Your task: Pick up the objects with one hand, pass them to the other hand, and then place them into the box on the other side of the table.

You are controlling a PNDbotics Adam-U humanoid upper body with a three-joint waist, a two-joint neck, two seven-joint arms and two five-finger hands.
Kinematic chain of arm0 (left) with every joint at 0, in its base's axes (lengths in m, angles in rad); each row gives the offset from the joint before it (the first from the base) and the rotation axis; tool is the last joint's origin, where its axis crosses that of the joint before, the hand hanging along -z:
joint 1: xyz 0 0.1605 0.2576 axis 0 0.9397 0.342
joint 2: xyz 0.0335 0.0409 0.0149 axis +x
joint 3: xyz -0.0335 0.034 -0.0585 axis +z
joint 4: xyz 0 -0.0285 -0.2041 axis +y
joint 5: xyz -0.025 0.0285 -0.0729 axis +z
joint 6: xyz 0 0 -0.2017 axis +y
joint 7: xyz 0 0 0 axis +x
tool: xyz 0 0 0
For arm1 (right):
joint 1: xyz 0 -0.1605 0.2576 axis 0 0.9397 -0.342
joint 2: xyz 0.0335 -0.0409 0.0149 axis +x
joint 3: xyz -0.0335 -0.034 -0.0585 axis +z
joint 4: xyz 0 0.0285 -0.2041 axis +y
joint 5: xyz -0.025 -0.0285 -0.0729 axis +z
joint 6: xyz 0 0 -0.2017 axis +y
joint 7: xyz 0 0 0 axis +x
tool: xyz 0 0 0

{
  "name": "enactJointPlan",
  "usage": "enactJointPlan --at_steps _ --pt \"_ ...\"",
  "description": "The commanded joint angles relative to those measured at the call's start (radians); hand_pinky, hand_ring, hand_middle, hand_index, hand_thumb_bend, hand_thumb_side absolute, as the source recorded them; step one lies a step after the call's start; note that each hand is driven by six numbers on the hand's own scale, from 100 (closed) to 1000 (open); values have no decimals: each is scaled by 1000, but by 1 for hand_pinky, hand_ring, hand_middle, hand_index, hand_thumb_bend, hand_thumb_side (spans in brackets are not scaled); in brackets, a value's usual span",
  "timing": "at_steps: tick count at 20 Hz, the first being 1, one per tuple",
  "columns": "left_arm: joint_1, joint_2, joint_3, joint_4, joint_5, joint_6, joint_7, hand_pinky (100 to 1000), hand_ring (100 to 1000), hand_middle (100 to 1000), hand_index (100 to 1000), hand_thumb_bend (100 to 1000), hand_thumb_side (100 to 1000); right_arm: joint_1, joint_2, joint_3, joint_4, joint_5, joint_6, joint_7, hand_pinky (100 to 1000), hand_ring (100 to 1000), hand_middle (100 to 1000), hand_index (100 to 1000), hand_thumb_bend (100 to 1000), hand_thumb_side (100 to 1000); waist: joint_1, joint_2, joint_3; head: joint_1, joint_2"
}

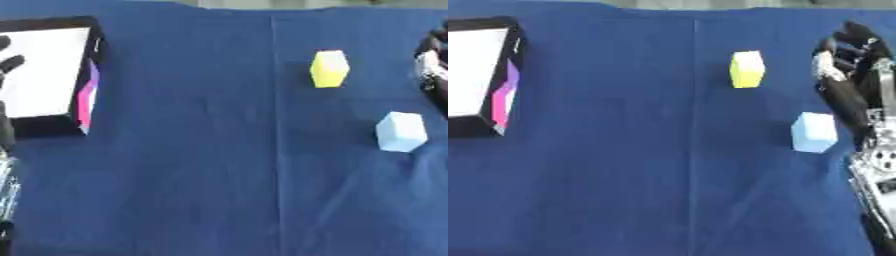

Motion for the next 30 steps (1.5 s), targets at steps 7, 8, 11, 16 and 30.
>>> enactJointPlan --at_steps 7,8,11,16,30 --pt "-11 17 7 -14 0 -1 3 712 754 808 962 229 883 -8 -15 -11 -16 -1 -4 -1 838 825 825 894 100 458 3 -22 -1 -13 -8" --pt "-11 17 7 -14 0 -1 3 712 754 808 962 229 883 -9 -16 -11 -16 -1 -4 -1 838 825 826 894 100 457 2 -22 0 -26 -10" --pt "-11 13 7 -12 2 -1 3 712 753 808 962 231 884 -15 -28 -22 -16 -7 -11 -7 839 834 840 902 100 447 1 -22 8 -67 -18" --pt "-7 25 13 -6 0 -5 8 712 753 808 962 232 883 -3 -182 -52 -16 -19 -2 70 856 874 883 933 100 453 -16 -35 2 -84 -6" --pt "23 61 18 2 -10 -2 16 712 753 807 961 230 887 91 -657 -145 -16 -84 146 564 906 934 933 948 130 364 -42 -46 -30 -73 -8"
